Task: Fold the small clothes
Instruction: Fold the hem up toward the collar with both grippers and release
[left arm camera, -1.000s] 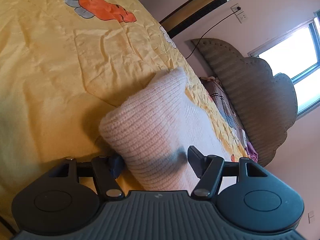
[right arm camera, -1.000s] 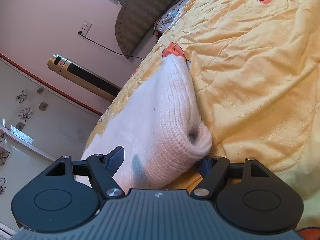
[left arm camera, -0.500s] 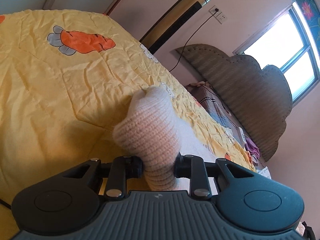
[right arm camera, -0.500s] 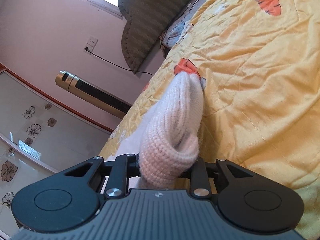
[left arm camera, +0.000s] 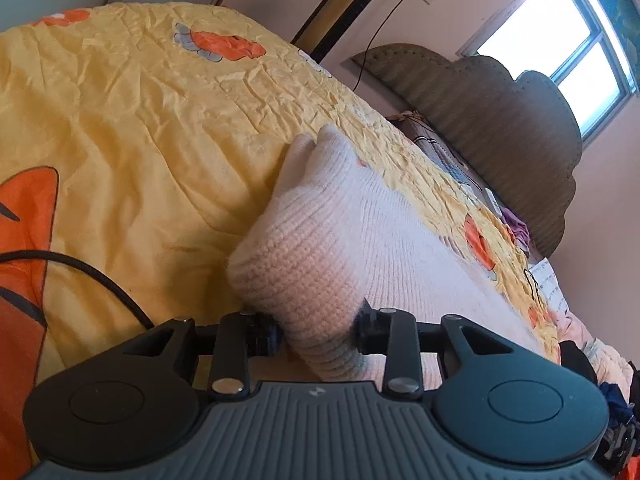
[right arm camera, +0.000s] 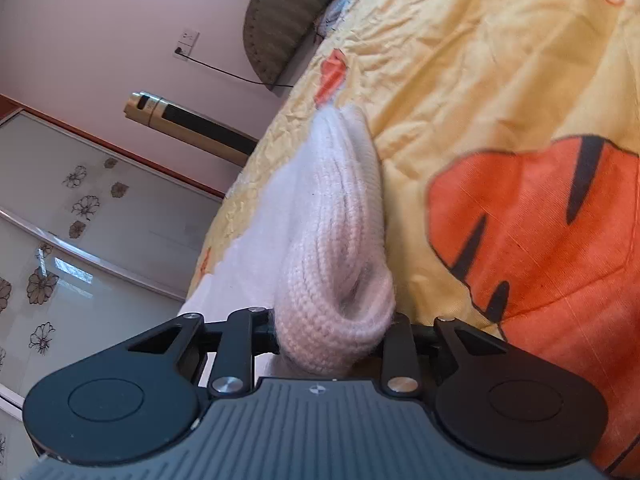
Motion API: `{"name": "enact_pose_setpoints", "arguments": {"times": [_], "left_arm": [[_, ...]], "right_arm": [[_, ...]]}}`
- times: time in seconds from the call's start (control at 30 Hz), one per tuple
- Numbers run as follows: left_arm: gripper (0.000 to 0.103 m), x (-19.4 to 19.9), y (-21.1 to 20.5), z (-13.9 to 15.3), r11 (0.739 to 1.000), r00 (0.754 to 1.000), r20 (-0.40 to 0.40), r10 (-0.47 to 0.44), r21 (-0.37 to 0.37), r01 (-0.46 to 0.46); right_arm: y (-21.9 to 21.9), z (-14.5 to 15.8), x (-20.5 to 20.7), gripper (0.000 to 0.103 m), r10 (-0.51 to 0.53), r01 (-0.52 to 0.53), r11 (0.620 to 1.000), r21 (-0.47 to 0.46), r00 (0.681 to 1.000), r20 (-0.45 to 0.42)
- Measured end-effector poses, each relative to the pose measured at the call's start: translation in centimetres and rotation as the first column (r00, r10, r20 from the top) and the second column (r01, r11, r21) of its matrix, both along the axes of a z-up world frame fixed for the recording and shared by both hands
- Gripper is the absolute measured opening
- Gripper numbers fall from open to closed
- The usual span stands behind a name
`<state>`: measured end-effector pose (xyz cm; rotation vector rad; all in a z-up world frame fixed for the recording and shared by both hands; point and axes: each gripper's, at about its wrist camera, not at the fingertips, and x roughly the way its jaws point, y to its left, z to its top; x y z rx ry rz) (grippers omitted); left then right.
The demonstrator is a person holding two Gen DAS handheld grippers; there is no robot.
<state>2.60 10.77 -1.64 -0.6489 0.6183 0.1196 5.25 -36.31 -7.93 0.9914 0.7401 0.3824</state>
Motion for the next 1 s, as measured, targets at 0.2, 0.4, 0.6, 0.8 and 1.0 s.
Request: {"name": "enact_pose_setpoints", "arguments": {"times": [0.2, 0.4, 0.6, 0.8, 1.0], "left_arm": [[0.056, -4.5, -0.3, 4.8, 0.968, 0.988, 0.155, 0.026, 0.244, -0.064], [0.088, -1.1, -5.4, 8.0, 0.808, 0.948, 0.265, -0.175, 0.589, -0.016], [0.087, 11.5, -5.0, 6.3, 0.809, 0.993, -0.014, -0.117, 0.579, 0.103], [0.088, 18.0, -3.3, 1.2, 0.847, 0.979, -0.195, -0.054, 0.510, 0.149], [0.061, 18.0, -0.1, 0.1, 0.915, 0.986, -0.164, 0.036, 0.403, 0.034]], "right_arm": [[-1.7, 4.1, -1.2, 0.047, -0.030, 0.041, 0.991, -0.131, 0.996, 0.086], [-1.7, 9.3, 0.3, 0.080, -0.046, 0.164, 0.908, -0.386, 0.954, 0.297], [2.7, 9.4, 9.6, 0.081, 0.121, 0.050, 0.795, -0.605, 0.964, 0.238], [4.9, 6.2, 18.5, 0.064, 0.214, -0.141, 0.740, -0.658, 0.976, 0.031], [4.3, 6.6, 18.2, 0.014, 0.230, -0.108, 0.782, -0.614, 0.965, 0.124]]}}
